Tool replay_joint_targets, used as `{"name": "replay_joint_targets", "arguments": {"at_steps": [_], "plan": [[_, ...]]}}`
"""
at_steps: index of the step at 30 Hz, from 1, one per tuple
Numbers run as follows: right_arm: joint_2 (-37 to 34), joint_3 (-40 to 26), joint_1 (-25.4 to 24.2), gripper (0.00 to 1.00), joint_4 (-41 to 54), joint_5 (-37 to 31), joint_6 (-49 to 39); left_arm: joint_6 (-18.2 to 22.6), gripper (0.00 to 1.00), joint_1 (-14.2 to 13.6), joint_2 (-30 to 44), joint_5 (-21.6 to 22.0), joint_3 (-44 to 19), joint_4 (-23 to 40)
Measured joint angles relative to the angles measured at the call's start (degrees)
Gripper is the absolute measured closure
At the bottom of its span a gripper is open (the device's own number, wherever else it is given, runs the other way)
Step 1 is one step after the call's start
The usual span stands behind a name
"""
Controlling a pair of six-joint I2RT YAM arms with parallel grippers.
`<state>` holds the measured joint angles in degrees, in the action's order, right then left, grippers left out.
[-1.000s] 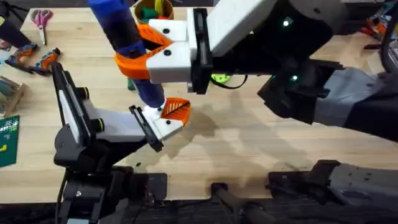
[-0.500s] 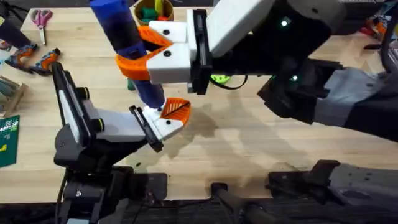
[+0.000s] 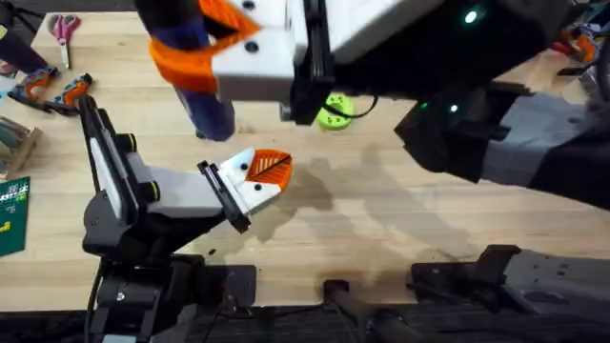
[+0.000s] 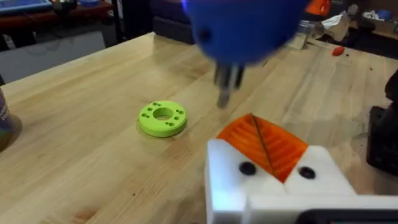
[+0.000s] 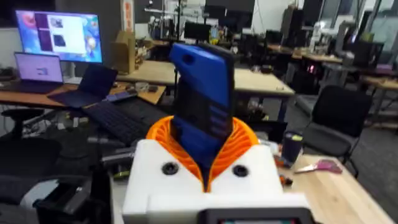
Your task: Pick up the gripper from the table and insert it into the empty holder that is missing its gripper. Then pick up a screw, insert it into the mounting hole, and use the screwdriver to tighten it. Finally, clean up the table by picking up the vegetable and placing it into the bucket.
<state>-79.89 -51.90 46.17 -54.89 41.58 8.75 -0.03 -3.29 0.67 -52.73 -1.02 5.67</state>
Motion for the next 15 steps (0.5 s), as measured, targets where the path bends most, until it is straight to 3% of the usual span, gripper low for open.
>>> {"name": "replay_joint_targets", "arguments": {"at_steps": [5,15], "plan": [[0.0,-3.4,-0.9,0.974,6.2,1.9,-0.5,0.0,0.996,0.0,0.0,0.0,0.0,0.0],[0.0,-16.9,-10.4,0.974,41.8,6.3,-13.1,0.0,0.996,0.0,0.0,0.0,0.0,0.0]]}}
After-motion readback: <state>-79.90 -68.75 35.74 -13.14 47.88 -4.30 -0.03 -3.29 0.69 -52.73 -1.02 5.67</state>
